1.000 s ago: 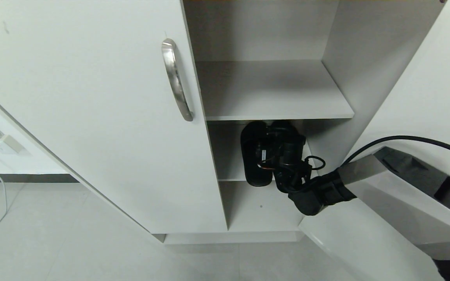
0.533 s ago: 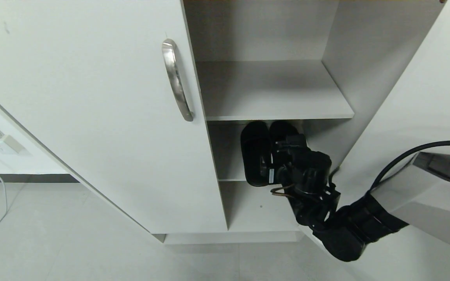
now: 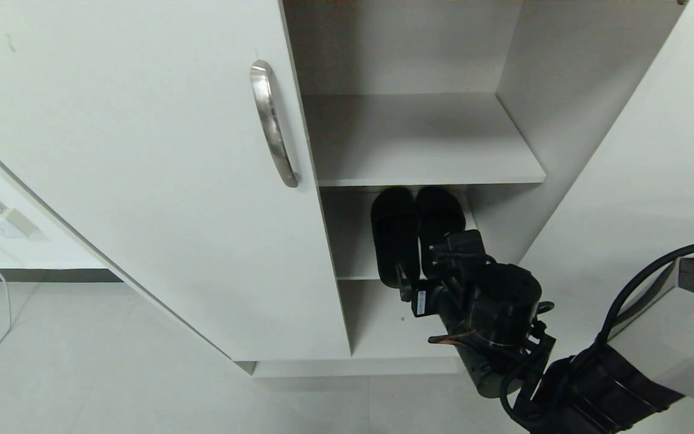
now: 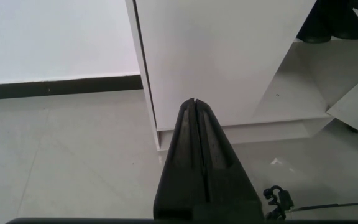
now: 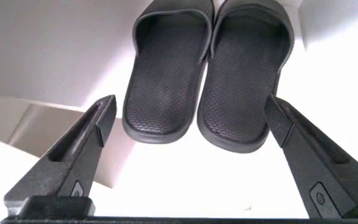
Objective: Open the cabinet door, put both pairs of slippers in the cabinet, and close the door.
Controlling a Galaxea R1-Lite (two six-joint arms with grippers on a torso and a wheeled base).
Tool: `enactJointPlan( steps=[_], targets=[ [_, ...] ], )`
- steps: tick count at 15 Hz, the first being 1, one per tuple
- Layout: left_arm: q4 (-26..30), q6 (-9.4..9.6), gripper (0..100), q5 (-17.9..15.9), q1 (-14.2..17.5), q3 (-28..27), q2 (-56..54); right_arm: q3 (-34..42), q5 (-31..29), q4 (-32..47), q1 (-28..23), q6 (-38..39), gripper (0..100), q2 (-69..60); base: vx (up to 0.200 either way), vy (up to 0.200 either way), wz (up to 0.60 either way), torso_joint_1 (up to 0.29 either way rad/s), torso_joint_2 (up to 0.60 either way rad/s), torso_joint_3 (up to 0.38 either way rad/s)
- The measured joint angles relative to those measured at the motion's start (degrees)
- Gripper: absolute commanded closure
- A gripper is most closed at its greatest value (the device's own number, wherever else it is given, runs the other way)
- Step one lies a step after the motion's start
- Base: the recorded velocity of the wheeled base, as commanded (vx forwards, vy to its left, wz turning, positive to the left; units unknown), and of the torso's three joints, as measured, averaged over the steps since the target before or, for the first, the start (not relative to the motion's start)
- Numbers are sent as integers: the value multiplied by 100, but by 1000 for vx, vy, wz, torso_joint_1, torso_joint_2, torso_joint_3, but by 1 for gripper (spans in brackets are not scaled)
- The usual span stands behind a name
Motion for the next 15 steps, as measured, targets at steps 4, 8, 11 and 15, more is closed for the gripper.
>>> enactJointPlan(
  steps=[4,8,11,15],
  targets=[
    [5,0,100,0,1,0,0,23,2,-11,13,-1,0,-13,-100,0,0,1,0,1],
    [2,-6,100,0,1,0,0,66,-4,-82,71,-4,0,-18,-200,0,0,5,4,4],
    [5,-9,100,-2,1,0,0,98,-6,-148,123,-52,0,-24,-133,0,0,0,2,2],
    [-1,-82,100,80,1,0,0,199,-6,-251,132,-80,0,-20,0,0,0,0,0,0]
  ],
)
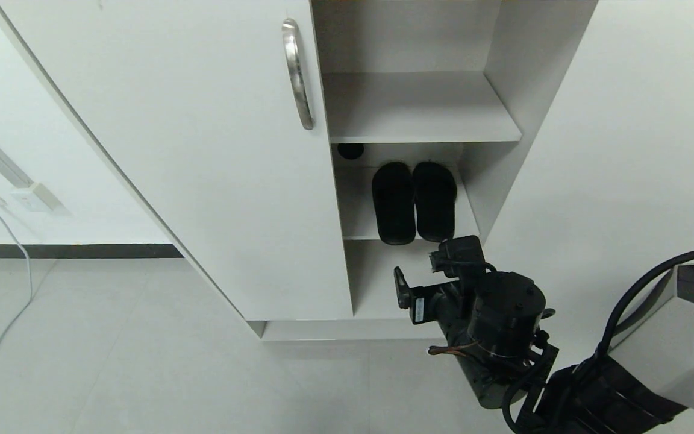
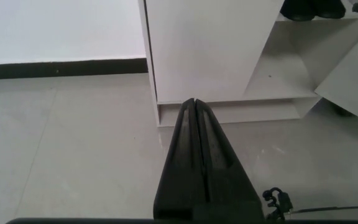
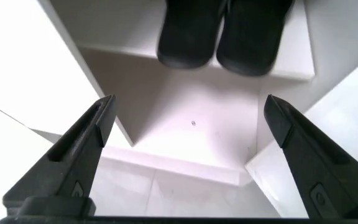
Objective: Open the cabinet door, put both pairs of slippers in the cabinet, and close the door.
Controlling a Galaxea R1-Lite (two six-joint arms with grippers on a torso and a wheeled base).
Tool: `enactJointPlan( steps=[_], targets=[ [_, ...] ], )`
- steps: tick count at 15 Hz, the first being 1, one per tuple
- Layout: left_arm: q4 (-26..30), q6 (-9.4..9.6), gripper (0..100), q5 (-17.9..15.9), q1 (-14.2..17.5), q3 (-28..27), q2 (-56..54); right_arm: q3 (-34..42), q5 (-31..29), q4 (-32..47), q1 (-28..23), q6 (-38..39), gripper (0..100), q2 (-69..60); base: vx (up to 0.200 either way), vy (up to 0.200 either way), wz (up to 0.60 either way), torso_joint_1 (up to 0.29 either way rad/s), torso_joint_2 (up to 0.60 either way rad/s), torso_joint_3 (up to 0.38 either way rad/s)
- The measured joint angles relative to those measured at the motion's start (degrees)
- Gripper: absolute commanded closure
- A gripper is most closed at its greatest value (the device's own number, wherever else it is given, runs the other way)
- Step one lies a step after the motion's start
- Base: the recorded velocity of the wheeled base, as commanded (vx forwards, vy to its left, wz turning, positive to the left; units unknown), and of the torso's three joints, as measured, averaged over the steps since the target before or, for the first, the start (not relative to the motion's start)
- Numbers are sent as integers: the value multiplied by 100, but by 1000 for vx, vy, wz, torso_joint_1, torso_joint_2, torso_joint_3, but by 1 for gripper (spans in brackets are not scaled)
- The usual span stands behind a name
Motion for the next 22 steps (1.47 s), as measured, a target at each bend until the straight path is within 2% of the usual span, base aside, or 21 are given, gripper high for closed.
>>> enactJointPlan(
  steps=[6,18,22],
  targets=[
    [6,18,100,-23,0,0,0,146,0,-123,-2,-11,0,-5,0,0,0,0,0,0],
    [9,21,100,-23,-1,0,23,229,9,-118,-13,-148,0,-5,0,0,0,1,1,184],
    [6,32,100,-12,0,0,11,345,69,-113,-20,-176,0,-38,0,0,0,1,2,24]
  ],
)
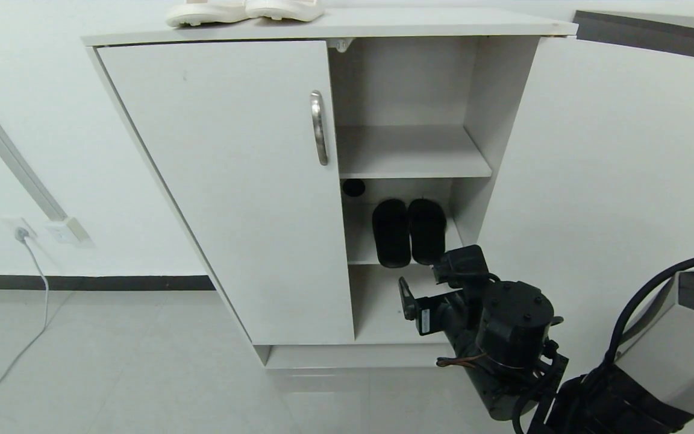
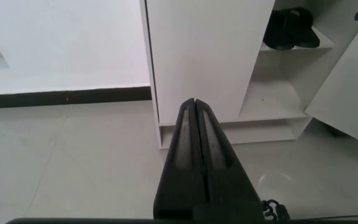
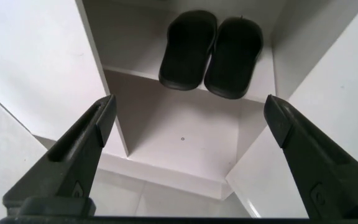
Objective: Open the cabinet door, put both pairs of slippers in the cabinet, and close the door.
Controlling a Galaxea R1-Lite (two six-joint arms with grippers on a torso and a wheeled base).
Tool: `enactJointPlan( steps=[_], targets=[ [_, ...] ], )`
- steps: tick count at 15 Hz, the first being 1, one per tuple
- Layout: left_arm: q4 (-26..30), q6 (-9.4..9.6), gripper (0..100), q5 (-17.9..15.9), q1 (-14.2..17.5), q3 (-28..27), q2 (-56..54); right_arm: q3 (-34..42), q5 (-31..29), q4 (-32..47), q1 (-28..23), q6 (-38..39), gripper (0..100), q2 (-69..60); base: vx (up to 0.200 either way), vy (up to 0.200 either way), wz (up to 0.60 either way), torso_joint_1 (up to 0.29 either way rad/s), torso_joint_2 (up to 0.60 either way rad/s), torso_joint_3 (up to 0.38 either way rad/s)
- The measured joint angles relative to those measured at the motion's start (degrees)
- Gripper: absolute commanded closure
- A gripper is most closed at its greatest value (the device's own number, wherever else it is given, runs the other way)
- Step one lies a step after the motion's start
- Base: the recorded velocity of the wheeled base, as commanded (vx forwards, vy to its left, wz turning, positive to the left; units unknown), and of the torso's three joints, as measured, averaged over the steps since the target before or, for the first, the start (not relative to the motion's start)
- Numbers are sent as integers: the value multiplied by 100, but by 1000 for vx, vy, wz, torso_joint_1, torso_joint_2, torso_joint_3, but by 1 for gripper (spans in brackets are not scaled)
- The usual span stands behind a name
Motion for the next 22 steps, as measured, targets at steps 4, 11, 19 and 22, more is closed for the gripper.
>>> enactJointPlan(
  steps=[4,11,19,22],
  targets=[
    [-5,-11,100,1,0,0,0,112,76,-21,5,-7,0,-37,0,0,0,0,0,0],
    [-5,-10,100,-11,2,0,0,187,185,-24,-77,-21,0,-63,0,114,0,1,0,2],
    [2,-11,100,-7,0,0,-5,187,183,-24,-113,-29,0,-66,0,200,0,4,4,5],
    [0,-11,100,-5,0,0,-5,187,185,-24,-110,-29,0,-66,0,200,0,-4,1,1]
  ],
)
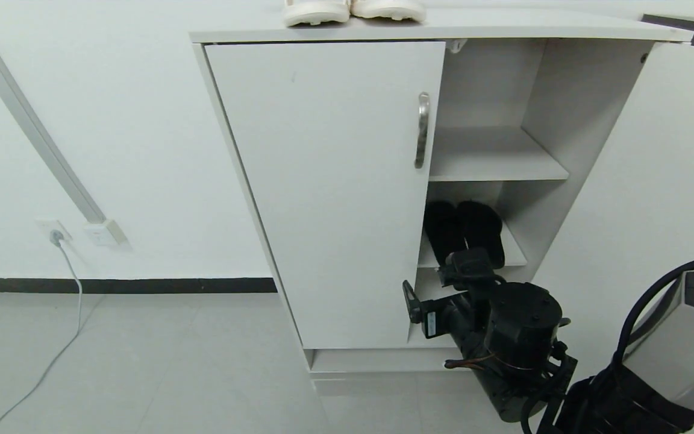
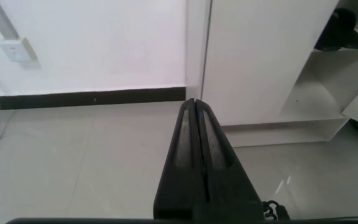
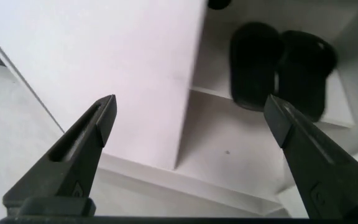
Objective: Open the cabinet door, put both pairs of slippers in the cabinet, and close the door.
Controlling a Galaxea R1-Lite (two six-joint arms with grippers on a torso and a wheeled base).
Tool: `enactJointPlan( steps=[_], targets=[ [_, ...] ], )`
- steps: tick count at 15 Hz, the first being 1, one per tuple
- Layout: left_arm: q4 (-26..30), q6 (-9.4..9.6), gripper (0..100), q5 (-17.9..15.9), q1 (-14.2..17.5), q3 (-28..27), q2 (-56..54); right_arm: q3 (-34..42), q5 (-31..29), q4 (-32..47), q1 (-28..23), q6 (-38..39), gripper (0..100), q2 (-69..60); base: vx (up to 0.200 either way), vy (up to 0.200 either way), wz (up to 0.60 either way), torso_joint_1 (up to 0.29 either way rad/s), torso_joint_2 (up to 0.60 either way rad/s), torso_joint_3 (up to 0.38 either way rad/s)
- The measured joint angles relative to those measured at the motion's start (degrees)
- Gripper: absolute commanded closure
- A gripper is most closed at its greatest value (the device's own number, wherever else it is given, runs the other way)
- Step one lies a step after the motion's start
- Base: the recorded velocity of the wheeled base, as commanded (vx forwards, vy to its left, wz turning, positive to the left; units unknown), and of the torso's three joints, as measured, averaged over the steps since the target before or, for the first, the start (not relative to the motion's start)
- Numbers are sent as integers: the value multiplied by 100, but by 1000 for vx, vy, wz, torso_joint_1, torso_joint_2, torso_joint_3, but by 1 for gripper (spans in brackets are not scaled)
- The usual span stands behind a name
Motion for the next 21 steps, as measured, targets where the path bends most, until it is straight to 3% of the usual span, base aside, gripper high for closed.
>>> enactJointPlan(
  steps=[2,21],
  targets=[
    [-6,-2,100,2,0,0,0,0,0,0,2,0,0,2,0,200,0,5,12,2],
    [-6,-21,100,13,0,0,-2,69,17,-5,20,-2,0,27,0,0,0,0,0,0]
  ],
)
